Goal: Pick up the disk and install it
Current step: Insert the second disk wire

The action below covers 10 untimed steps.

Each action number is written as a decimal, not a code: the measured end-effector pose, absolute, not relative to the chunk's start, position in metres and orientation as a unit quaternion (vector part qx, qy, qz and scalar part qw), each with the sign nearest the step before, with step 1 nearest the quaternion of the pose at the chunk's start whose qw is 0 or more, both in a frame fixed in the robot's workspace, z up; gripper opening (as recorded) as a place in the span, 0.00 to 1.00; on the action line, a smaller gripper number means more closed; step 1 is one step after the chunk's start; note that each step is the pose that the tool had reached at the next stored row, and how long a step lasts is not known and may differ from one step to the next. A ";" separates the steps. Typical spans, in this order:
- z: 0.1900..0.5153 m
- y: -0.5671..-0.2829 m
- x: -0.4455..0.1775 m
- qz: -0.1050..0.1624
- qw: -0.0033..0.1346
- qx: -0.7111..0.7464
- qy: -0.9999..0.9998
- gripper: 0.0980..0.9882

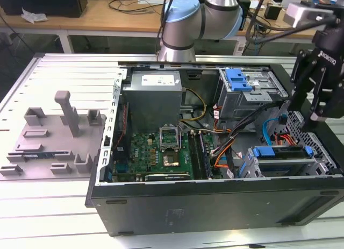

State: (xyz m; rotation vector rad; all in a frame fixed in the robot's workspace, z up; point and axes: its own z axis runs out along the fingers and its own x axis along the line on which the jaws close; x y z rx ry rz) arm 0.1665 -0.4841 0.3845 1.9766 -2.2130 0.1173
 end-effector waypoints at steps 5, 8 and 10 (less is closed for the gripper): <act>0.385 -0.465 0.166 0.051 0.130 0.660 -0.738 0.57; 0.384 -0.450 0.166 0.081 0.155 0.654 -0.736 0.57; 0.384 -0.449 0.166 0.098 0.157 0.651 -0.736 0.57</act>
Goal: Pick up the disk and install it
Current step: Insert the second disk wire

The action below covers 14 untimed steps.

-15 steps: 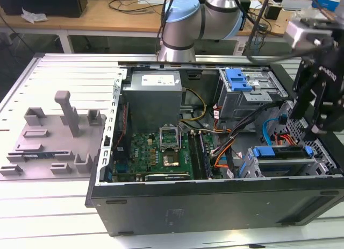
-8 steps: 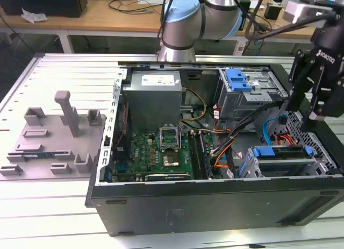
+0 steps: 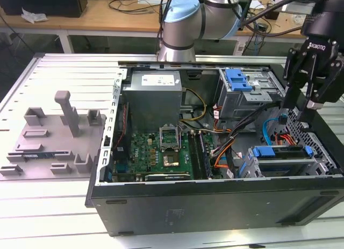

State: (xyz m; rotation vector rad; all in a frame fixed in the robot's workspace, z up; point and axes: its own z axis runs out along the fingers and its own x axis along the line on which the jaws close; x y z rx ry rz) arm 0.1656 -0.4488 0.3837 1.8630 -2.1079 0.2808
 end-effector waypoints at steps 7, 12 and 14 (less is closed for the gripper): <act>0.380 -0.445 0.159 0.121 0.162 0.644 -0.738 0.57; 0.370 -0.427 0.157 0.131 0.170 0.641 -0.737 0.57; 0.366 -0.426 0.157 0.130 0.171 0.642 -0.736 0.48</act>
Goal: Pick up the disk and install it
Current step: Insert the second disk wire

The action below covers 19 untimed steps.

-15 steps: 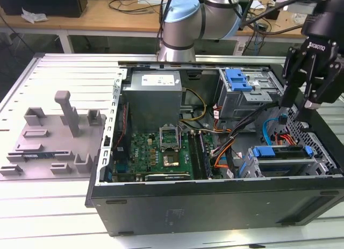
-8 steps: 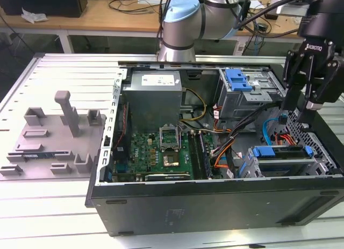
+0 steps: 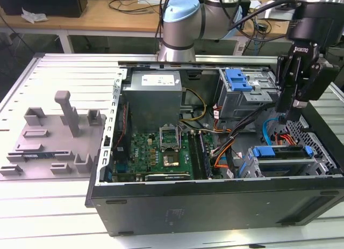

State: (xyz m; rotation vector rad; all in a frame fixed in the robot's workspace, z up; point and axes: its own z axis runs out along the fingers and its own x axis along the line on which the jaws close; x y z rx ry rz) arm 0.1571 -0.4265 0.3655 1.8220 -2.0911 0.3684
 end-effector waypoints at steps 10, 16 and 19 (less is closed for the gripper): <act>0.359 -0.423 0.157 0.132 0.181 0.641 -0.734 0.40; 0.358 -0.423 0.158 0.132 0.182 0.640 -0.735 0.40; 0.356 -0.423 0.158 0.133 0.182 0.636 -0.738 0.40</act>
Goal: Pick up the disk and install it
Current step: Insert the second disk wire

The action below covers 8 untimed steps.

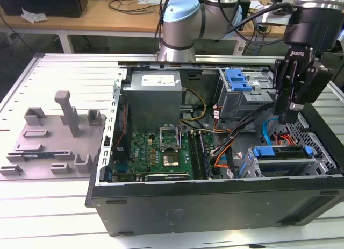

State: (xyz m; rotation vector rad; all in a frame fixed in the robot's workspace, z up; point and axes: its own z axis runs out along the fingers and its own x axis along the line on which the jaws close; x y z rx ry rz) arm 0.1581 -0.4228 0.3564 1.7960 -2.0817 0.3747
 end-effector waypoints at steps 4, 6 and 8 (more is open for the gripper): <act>0.355 -0.423 0.158 0.138 0.180 0.634 -0.740 0.40; 0.354 -0.422 0.158 0.138 0.179 0.633 -0.740 0.40; 0.354 -0.422 0.158 0.138 0.179 0.633 -0.740 0.40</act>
